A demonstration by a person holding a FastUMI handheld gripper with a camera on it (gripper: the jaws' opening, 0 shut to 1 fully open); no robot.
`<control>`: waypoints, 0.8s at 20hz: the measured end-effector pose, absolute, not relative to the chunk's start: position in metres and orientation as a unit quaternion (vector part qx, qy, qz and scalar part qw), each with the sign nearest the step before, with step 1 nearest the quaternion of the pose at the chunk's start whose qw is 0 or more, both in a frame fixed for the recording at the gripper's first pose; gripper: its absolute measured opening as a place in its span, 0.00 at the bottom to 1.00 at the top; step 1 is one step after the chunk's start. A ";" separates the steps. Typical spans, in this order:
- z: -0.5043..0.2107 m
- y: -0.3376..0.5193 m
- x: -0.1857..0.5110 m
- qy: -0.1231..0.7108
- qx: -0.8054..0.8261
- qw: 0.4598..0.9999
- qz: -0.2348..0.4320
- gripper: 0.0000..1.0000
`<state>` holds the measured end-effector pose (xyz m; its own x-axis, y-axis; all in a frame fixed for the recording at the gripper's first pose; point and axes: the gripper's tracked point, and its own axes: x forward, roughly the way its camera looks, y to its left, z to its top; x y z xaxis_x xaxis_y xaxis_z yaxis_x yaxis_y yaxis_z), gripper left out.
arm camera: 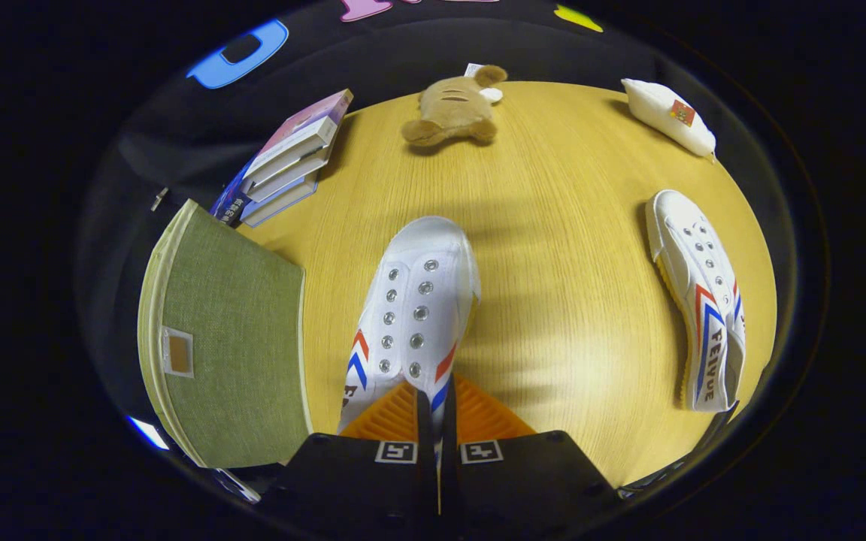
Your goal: Open the storage box then place both shoes into the box .Put the left shoe in first, then the right shoe, with the right side of both shoes facing outward in a uniform manner.
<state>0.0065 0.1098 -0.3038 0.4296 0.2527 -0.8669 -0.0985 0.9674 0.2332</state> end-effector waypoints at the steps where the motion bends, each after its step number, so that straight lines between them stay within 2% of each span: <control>1: -0.295 0.108 0.004 0.518 0.077 0.845 0.103 0.06; 9: -0.179 0.121 -0.020 0.465 0.102 0.872 0.109 0.06; 16: -0.079 0.210 -0.033 0.420 0.162 0.877 0.169 0.06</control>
<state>-0.0334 0.2096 -0.0787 0.5903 0.4324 -0.6816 -0.1602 0.8904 0.4261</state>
